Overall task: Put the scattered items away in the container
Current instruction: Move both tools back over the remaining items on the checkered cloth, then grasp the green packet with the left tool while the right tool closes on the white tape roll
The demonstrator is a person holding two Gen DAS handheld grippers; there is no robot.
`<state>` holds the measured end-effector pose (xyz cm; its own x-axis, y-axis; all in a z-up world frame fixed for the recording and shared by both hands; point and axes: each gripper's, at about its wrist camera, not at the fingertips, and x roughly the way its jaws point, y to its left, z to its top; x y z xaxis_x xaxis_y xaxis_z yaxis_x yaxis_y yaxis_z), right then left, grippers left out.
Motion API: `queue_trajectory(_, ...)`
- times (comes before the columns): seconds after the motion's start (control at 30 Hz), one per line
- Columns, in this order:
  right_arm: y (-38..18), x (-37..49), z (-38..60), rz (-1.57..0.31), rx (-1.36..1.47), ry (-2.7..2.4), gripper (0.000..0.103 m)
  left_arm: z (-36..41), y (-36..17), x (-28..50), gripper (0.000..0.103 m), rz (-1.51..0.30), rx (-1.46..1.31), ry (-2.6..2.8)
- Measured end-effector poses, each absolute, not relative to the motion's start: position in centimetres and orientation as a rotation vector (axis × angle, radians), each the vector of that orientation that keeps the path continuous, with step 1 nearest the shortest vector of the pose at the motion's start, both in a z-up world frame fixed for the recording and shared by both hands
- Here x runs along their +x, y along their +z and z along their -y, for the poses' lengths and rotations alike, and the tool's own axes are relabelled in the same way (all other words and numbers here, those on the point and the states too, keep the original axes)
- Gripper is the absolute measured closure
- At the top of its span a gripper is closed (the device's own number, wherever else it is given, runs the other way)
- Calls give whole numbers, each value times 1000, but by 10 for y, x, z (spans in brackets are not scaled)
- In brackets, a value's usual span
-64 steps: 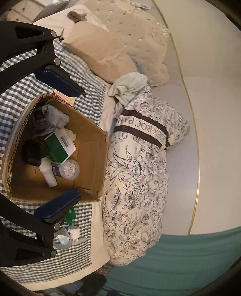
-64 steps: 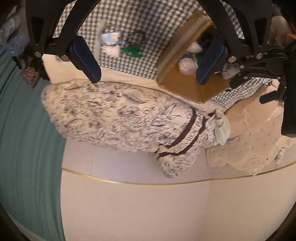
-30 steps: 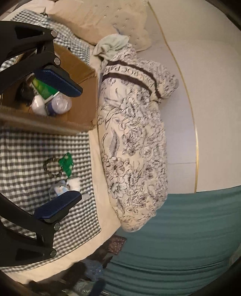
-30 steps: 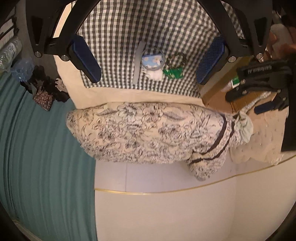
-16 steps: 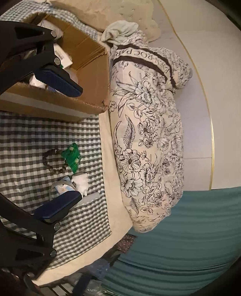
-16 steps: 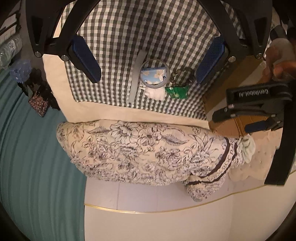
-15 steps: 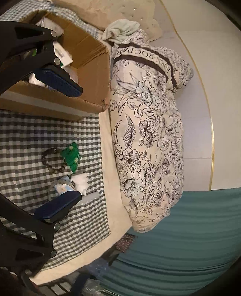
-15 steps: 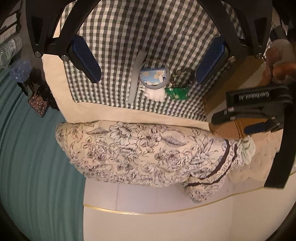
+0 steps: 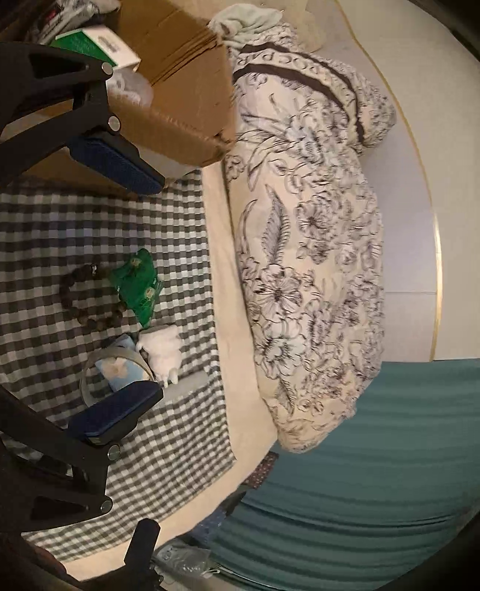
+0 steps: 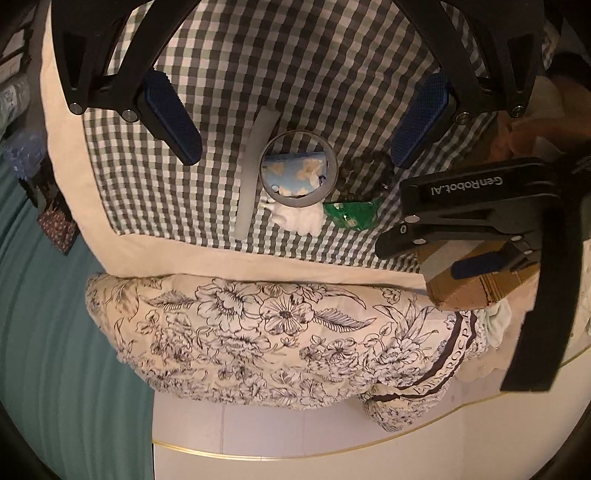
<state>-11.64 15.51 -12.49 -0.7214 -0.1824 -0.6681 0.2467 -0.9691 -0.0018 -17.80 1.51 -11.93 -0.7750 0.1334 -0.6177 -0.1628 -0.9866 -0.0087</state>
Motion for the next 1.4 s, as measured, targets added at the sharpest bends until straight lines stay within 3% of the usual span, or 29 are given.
queue_trajectory(0.17, -144, -133, -153, -104, 1081, -2690, 0, -11, -140, -197, 7, -44, -1028, 2789)
queue_trajectory(0.87, -199, -183, -131, -195, 1127, -2635, 0, -19, -218, -269, 7, -147, -1311, 2683)
queue_trajectory(1.1, -207, -190, -131, -202, 1168, -2636, 0, -11, -230, -282, 10, -20, -1354, 2646)
queue_trajectory(1.4, -211, -200, -131, -169, 1199, -2628, 3, -10, -235, -287, 34, 41, -1374, 2614)
